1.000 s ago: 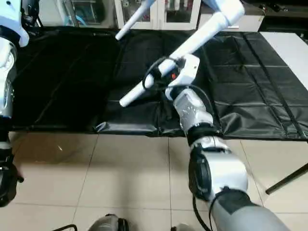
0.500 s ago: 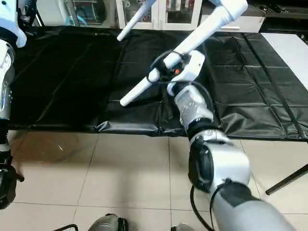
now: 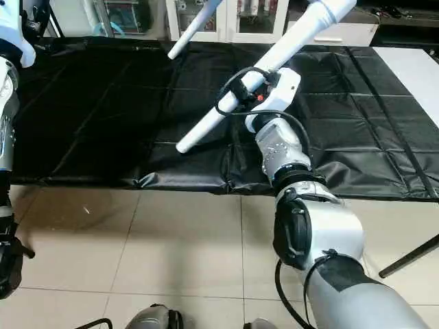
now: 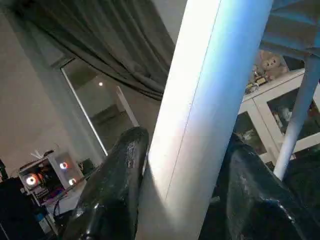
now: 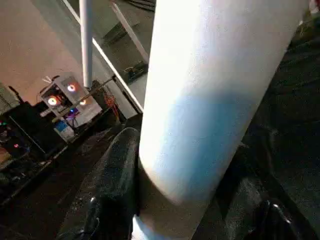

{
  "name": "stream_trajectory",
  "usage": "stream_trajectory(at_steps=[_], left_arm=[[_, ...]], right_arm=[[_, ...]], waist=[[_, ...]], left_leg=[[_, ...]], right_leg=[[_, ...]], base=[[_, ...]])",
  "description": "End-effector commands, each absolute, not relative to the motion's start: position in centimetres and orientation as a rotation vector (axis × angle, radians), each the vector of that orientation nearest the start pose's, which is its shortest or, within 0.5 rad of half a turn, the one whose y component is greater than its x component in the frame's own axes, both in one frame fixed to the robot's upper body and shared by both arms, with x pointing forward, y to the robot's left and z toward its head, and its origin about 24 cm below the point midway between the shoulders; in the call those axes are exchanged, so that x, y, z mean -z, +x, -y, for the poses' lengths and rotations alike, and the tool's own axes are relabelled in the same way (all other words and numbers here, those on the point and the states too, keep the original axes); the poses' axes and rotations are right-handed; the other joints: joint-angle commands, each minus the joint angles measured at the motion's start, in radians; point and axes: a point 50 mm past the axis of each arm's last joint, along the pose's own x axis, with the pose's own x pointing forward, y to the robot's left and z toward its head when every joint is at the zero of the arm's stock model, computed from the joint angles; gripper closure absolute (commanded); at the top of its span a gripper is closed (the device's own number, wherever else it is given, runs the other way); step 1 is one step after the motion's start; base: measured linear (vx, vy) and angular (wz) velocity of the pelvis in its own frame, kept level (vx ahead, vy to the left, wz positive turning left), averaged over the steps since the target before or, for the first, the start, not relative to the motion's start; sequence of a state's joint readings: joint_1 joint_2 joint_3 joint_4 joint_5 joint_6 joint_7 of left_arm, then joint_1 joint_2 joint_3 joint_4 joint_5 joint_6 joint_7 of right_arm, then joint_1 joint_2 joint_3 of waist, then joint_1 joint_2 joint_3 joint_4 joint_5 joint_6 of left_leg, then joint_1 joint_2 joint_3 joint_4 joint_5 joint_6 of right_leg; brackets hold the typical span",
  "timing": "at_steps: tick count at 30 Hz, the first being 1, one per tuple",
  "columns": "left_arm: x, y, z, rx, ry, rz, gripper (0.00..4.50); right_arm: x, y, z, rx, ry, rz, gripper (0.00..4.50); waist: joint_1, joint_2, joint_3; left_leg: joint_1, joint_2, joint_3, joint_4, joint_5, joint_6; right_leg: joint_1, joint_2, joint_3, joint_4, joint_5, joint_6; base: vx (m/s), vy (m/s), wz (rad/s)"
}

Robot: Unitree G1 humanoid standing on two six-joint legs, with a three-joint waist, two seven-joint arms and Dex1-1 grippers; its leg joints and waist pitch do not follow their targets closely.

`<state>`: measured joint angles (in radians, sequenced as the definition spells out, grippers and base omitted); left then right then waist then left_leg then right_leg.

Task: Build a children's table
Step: Flip table

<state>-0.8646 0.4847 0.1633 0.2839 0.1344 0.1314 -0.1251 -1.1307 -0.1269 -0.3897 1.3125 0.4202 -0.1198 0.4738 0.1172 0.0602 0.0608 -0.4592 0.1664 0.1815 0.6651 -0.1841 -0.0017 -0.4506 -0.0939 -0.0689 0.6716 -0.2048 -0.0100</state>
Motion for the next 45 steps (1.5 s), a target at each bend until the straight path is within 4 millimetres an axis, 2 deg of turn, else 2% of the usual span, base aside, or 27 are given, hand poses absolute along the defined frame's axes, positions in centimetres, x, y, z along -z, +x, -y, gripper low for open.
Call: stream_trajectory(at_steps=[1,10,13,14,15,16,19,20,23,24,25,27,28,29,30,31,32,33,34,35,36,37,38,40,42,43,45], left_arm=[[-29.6,34.6,-23.8,-0.176,0.385,0.581,2.61],[-27.5,34.9,-23.3,-0.179,0.321,0.547,2.64],[-25.3,35.6,-22.4,-0.153,0.253,0.501,2.71],[-24.1,36.0,-21.9,-0.142,0.237,0.473,2.73],[-24.0,36.1,-21.8,-0.140,0.235,0.469,2.76],[-22.4,36.6,-21.4,-0.122,0.219,0.416,2.78],[-20.1,37.3,-20.9,-0.106,0.214,0.337,2.86],[-20.1,37.3,-20.9,-0.106,0.214,0.337,2.86],[-17.0,38.3,-20.2,-0.099,0.232,0.229,2.92],[-17.0,38.3,-20.2,-0.099,0.232,0.229,2.92],[-16.1,38.6,-19.8,-0.080,0.262,0.200,2.93],[-15.1,38.9,-19.6,-0.081,0.285,0.171,2.93],[-14.8,39.0,-19.5,-0.075,0.292,0.160,2.93],[-14.3,39.1,-19.3,-0.077,0.285,0.144,2.93],[-14.3,39.1,-19.3,-0.077,0.285,0.144,2.93],[-14.3,39.1,-19.3,-0.077,0.285,0.144,2.93],[-13.6,39.3,-19.1,-0.064,0.291,0.118,2.93],[-13.3,39.3,-19.0,-0.060,0.296,0.106,2.93],[-13.3,39.3,-19.0,-0.060,0.296,0.106,2.93],[-12.9,39.4,-19.0,-0.053,0.293,0.093,2.93],[-12.9,39.4,-19.0,-0.053,0.293,0.093,2.93],[-12.8,39.5,-19.0,-0.050,0.289,0.089,2.58],[-12.6,39.6,-19.0,-0.043,0.278,0.079,2.23],[-12.6,39.7,-19.1,-0.026,0.253,0.076,2.23],[-12.8,39.8,-19.1,-0.028,0.244,0.084,2.03],[-12.9,39.8,-19.1,-0.026,0.234,0.085,1.88],[-12.9,39.8,-19.2,-0.029,0.229,0.087,1.78]], right_arm=[[-16.7,41.9,14.0,-0.333,0.467,0.154,2.77],[-20.3,41.7,16.9,-0.224,0.250,0.368,2.78],[-21.1,41.2,18.0,-0.186,0.156,0.453,2.78],[-21.1,41.0,18.1,-0.182,0.095,0.474,2.79],[-21.1,40.9,18.2,-0.182,0.086,0.477,2.79],[-20.6,40.6,18.1,-0.186,0.032,0.485,2.79],[-19.5,40.2,17.8,-0.202,-0.042,0.480,2.80],[-19.5,40.2,17.8,-0.202,-0.042,0.480,2.80],[-16.8,39.2,16.9,-0.209,-0.118,0.449,2.81],[-16.8,39.2,16.9,-0.209,-0.118,0.449,2.81],[-15.4,38.8,16.6,-0.213,-0.141,0.414,2.81],[-13.3,38.4,16.3,-0.215,-0.153,0.349,2.81],[-12.5,38.2,16.4,-0.213,-0.150,0.318,2.81],[-11.2,38.1,16.8,-0.187,-0.142,0.253,2.81],[-11.2,38.1,16.8,-0.187,-0.142,0.253,2.81],[-11.2,38.1,16.8,-0.187,-0.142,0.253,2.81],[-10.3,38.1,17.3,-0.145,-0.116,0.195,2.81],[-10.1,38.1,17.5,-0.131,-0.110,0.184,2.81],[-10.1,38.1,17.5,-0.131,-0.110,0.184,2.81],[-10.1,38.1,17.4,-0.135,-0.107,0.181,2.81],[-10.1,38.1,17.4,-0.135,-0.107,0.181,2.81],[-10.1,38.1,17.4,-0.140,-0.107,0.181,2.25],[-10.3,38.1,17.3,-0.143,-0.099,0.189,2.11],[-10.6,38.2,17.2,-0.150,-0.079,0.199,2.05],[-10.9,38.3,17.3,-0.151,-0.080,0.215,1.77],[-11.1,38.3,17.3,-0.149,-0.084,0.221,1.69],[-11.3,38.4,17.3,-0.151,-0.087,0.229,1.48]], waist=[[-0.001,-0.011,-0.108],[0.002,-0.015,-0.106],[0.004,-0.020,-0.105],[0.003,-0.022,-0.104],[0.005,-0.022,-0.104],[0.005,-0.023,-0.105],[0.007,-0.029,-0.106],[0.004,-0.028,-0.107],[0.001,-0.028,-0.104],[0.001,-0.028,-0.104],[-0.002,-0.026,-0.106],[-0.005,-0.029,-0.102],[-0.006,-0.028,-0.101],[-0.013,-0.018,-0.091],[-0.013,-0.018,-0.091],[-0.020,-0.016,-0.089],[-0.032,-0.014,-0.079],[-0.035,-0.014,-0.074],[-0.039,-0.015,-0.070],[-0.043,-0.014,-0.071],[-0.045,-0.015,-0.072],[-0.048,-0.017,-0.077],[-0.050,-0.020,-0.081],[-0.051,-0.021,-0.083],[-0.054,-0.028,-0.087],[-0.054,-0.031,-0.090],[-0.055,-0.030,-0.090]], left_leg=[[0.054,0.055,-0.018,-0.056,0.045,0.135],[0.052,0.056,-0.016,-0.056,0.023,0.135],[0.054,0.054,-0.013,-0.054,0.010,0.138],[0.051,0.053,-0.014,-0.055,0.009,0.139],[0.053,0.053,-0.013,-0.055,0.007,0.139],[0.053,0.053,-0.013,-0.055,0.009,0.141],[0.055,0.052,-0.011,-0.057,-0.001,0.134],[0.057,0.056,-0.012,-0.059,-0.015,0.125],[0.064,0.058,-0.012,-0.067,-0.044,0.101],[0.064,0.058,-0.012,-0.067,-0.044,0.101],[0.067,0.059,-0.012,-0.072,-0.071,0.082],[0.069,0.058,-0.011,-0.078,-0.109,0.067],[0.073,0.060,-0.009,-0.083,-0.159,0.049],[0.079,0.061,-0.011,-0.096,-0.246,0.016],[0.079,0.061,-0.011,-0.096,-0.246,0.016],[0.092,0.063,-0.015,-0.107,-0.356,-0.031],[0.103,0.064,-0.020,-0.118,-0.478,-0.087],[0.108,0.063,-0.020,-0.122,-0.527,-0.101],[0.127,0.059,-0.022,-0.123,-0.619,-0.125],[0.133,0.059,-0.027,-0.129,-0.643,-0.135],[0.132,0.059,-0.028,-0.133,-0.641,-0.136],[0.130,0.059,-0.029,-0.138,-0.610,-0.133],[0.122,0.058,-0.028,-0.139,-0.559,-0.122],[0.112,0.057,-0.027,-0.139,-0.507,-0.105],[0.095,0.057,-0.027,-0.139,-0.427,-0.081],[0.089,0.056,-0.023,-0.133,-0.368,-0.057],[0.092,0.054,-0.017,-0.127,-0.336,-0.029]], right_leg=[[0.057,-0.055,0.031,-0.039,0.135,-0.301],[0.056,-0.053,0.031,-0.043,0.108,-0.287],[0.054,-0.053,0.033,-0.046,0.103,-0.282],[0.056,-0.052,0.032,-0.048,0.091,-0.275],[0.055,-0.051,0.033,-0.050,0.089,-0.269],[0.055,-0.051,0.034,-0.049,0.090,-0.265],[0.054,-0.048,0.034,-0.054,0.076,-0.242],[0.054,-0.049,0.034,-0.054,0.070,-0.243],[0.049,-0.044,0.034,-0.062,0.067,-0.229],[0.049,-0.044,0.034,-0.062,0.067,-0.229],[0.051,-0.046,0.033,-0.065,0.055,-0.226],[0.050,-0.046,0.035,-0.073,0.037,-0.219],[0.048,-0.048,0.036,-0.079,-0.002,-0.212],[0.043,-0.043,0.034,-0.091,-0.074,-0.204],[0.043,-0.043,0.034,-0.091,-0.074,-0.204],[0.043,-0.044,0.032,-0.099,-0.152,-0.194],[0.033,-0.043,0.034,-0.114,-0.212,-0.176],[0.031,-0.042,0.033,-0.119,-0.248,-0.168],[0.026,-0.046,0.032,-0.134,-0.329,-0.147],[0.033,-0.049,0.031,-0.141,-0.337,-0.136],[0.037,-0.049,0.031,-0.143,-0.329,-0.133],[0.046,-0.052,0.031,-0.143,-0.286,-0.136],[0.052,-0.055,0.034,-0.138,-0.231,-0.146],[0.059,-0.058,0.035,-0.133,-0.196,-0.156],[0.074,-0.063,0.036,-0.121,-0.141,-0.170],[0.077,-0.066,0.037,-0.117,-0.106,-0.180],[0.073,-0.066,0.037,-0.121,-0.114,-0.193]], base=[[0.000,0.000,0.00],[0.000,0.000,0.00],[0.000,0.000,0.00],[0.000,0.000,0.00],[0.000,0.000,0.00],[0.000,0.000,0.00],[0.000,0.000,0.00],[0.000,0.000,0.00],[0.000,0.000,0.00],[0.000,0.000,0.00],[0.000,0.000,0.00],[0.000,0.000,0.00],[0.000,0.000,0.00],[0.000,0.000,0.00],[0.000,0.000,0.00],[0.000,0.000,0.00],[0.000,0.000,0.00],[-0.066,0.026,0.12],[0.000,0.000,0.00],[0.000,0.000,0.00],[0.000,0.000,0.00],[0.000,0.000,0.00],[0.000,0.000,0.00],[0.000,0.000,0.00],[0.000,0.000,0.00],[0.000,0.000,0.00],[0.000,0.000,0.00]])
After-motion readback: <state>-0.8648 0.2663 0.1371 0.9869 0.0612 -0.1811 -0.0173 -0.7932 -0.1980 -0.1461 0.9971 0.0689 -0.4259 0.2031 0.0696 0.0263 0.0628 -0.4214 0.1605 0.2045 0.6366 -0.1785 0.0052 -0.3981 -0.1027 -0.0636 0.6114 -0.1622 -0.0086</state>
